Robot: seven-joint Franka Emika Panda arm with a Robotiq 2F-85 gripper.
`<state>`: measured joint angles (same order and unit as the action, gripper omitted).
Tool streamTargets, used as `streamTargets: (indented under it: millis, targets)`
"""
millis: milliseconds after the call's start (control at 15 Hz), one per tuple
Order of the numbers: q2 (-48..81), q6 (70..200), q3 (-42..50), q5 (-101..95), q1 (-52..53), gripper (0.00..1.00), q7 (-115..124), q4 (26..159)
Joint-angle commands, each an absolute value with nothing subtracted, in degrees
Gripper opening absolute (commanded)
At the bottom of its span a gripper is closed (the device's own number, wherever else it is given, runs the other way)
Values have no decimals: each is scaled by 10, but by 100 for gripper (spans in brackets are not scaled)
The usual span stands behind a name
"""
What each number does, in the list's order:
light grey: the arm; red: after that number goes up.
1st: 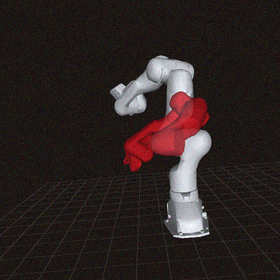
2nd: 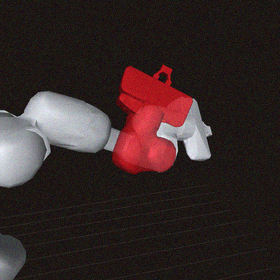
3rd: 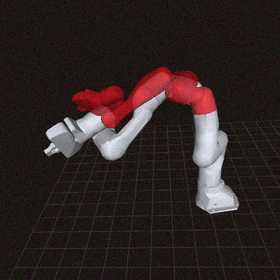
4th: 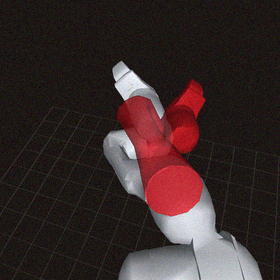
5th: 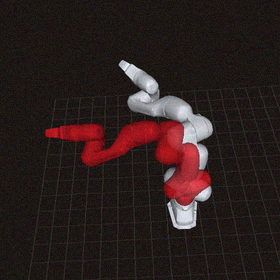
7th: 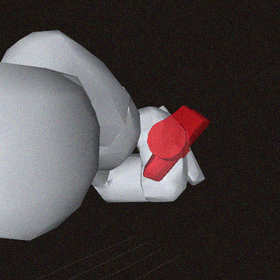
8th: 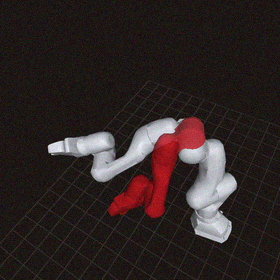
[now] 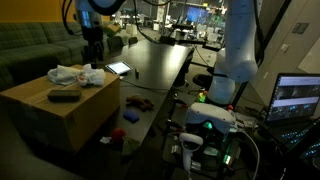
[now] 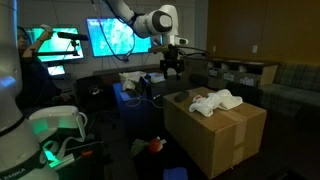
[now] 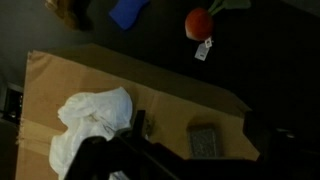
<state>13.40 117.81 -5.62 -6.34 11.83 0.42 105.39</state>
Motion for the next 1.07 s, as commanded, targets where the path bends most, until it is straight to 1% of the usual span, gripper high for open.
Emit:
streamTargets:
  millis: [0,200,467,600,1000]
  targets:
    - [6,1175,-56,-24,83,100,-7,1176]
    - [-66,1192,-46,0,62,100,-8,1254]
    - [-131,1226,-33,18,48,100,2,1335]
    - [-151,1272,-30,23,44,100,13,1373]
    - [-190,1344,-15,35,37,100,4,1447]
